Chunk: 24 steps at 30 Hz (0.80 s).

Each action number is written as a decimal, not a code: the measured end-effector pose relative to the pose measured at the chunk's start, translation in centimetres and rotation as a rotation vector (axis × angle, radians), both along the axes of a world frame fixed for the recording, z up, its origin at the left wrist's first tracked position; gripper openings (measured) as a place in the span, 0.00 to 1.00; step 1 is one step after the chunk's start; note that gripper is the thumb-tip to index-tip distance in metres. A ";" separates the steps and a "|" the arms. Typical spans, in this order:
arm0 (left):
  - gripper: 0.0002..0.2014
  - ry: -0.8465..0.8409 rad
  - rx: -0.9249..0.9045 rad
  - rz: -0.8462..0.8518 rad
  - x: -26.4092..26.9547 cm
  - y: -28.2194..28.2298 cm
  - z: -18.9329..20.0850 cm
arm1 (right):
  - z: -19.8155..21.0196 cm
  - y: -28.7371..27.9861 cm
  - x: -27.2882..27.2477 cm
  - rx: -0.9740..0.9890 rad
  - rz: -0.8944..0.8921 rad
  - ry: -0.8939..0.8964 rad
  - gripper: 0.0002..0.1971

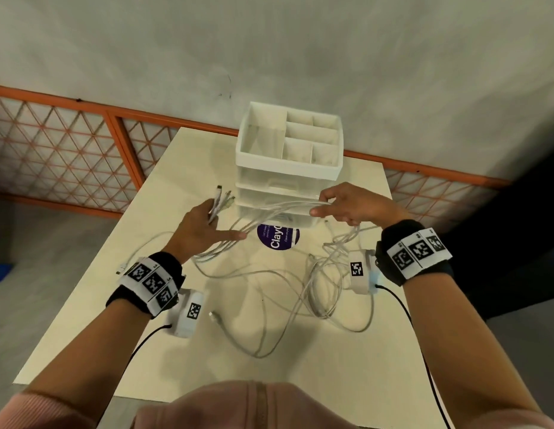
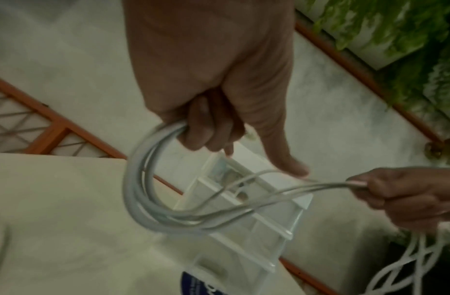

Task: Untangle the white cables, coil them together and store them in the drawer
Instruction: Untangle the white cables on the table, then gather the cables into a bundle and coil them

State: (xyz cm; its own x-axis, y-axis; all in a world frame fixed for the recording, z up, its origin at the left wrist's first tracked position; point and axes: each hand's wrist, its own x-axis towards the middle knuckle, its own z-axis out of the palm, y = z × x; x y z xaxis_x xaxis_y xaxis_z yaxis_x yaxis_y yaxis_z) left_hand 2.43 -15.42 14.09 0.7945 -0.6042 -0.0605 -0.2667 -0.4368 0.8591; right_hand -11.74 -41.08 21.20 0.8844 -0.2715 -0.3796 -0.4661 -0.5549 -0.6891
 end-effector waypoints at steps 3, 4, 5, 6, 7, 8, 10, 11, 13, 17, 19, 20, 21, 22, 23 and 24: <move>0.23 -0.009 -0.256 -0.032 -1.7 -1.2 1.8 | -0.1 1.5 0.2 -0.060 0.076 0.068 0.17; 0.28 0.039 -0.310 -0.110 -2.1 -1.7 2.2 | 0.0 2.2 0.3 -0.046 0.098 0.058 0.19; 0.32 0.087 -0.319 -0.221 -2.4 -2.3 2.4 | 0.2 2.8 0.4 -0.025 0.122 0.039 0.21; 0.32 0.108 -0.287 -0.337 -2.7 -2.8 2.6 | 0.6 3.5 0.5 0.001 0.144 0.015 0.23; 0.27 0.095 -0.237 -0.427 -2.9 -3.4 2.6 | 1.0 3.9 0.6 0.031 0.163 -0.011 0.26; 0.19 0.064 -0.191 -0.489 -3.1 -3.8 2.4 | 1.5 4.3 0.7 0.059 0.175 -0.032 0.28; 0.07 0.024 -0.130 -0.531 -3.6 -4.4 2.6 | 2.4 4.5 0.7 0.091 0.169 -0.057 0.31; 0.07 0.009 -0.123 -0.531 -3.7 -4.6 2.7 | 2.7 4.4 0.7 0.098 0.160 -0.066 0.31; 0.07 -0.046 -0.165 -0.488 -3.7 -4.6 3.2 | 2.6 3.8 0.2 0.149 0.141 -0.095 0.32; 0.07 -0.111 -0.350 -0.310 -3.4 -4.9 5.5 | 0.2 1.2 -1.1 0.458 0.204 -0.205 0.28; 0.06 -0.168 -0.390 -0.215 -3.2 -5.2 6.4 | -0.9 0.4 -1.5 0.580 0.231 -0.242 0.24; 0.06 -0.189 -0.406 -0.174 -3.0 -5.3 6.8 | -1.1 0.4 -1.6 0.604 0.239 -0.256 0.21; 0.06 -0.204 -0.420 -0.140 -2.9 -5.4 7.1 | -1.1 0.5 -1.7 0.608 0.234 -0.269 0.19; 0.08 -0.218 -0.437 -0.112 -2.7 -5.5 7.1 | -1.1 0.6 -1.7 0.600 0.206 -0.285 0.18; 0.11 -0.229 -0.453 -0.089 -2.7 -5.6 7.2 | -1.1 0.6 -1.7 0.578 0.171 -0.311 0.18; 0.12 -0.229 -0.471 -0.068 -2.8 -5.7 7.3 | -1.0 0.6 -1.6 0.542 0.134 -0.331 0.17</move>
State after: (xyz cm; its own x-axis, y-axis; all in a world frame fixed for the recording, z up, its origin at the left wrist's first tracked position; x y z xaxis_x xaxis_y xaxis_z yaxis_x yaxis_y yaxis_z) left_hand -0.34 -21.07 21.41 0.7138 -0.5744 0.4008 -0.4850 0.0074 0.8745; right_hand -13.35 -40.49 20.19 0.9911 0.0025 -0.1334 -0.1320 -0.1268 -0.9831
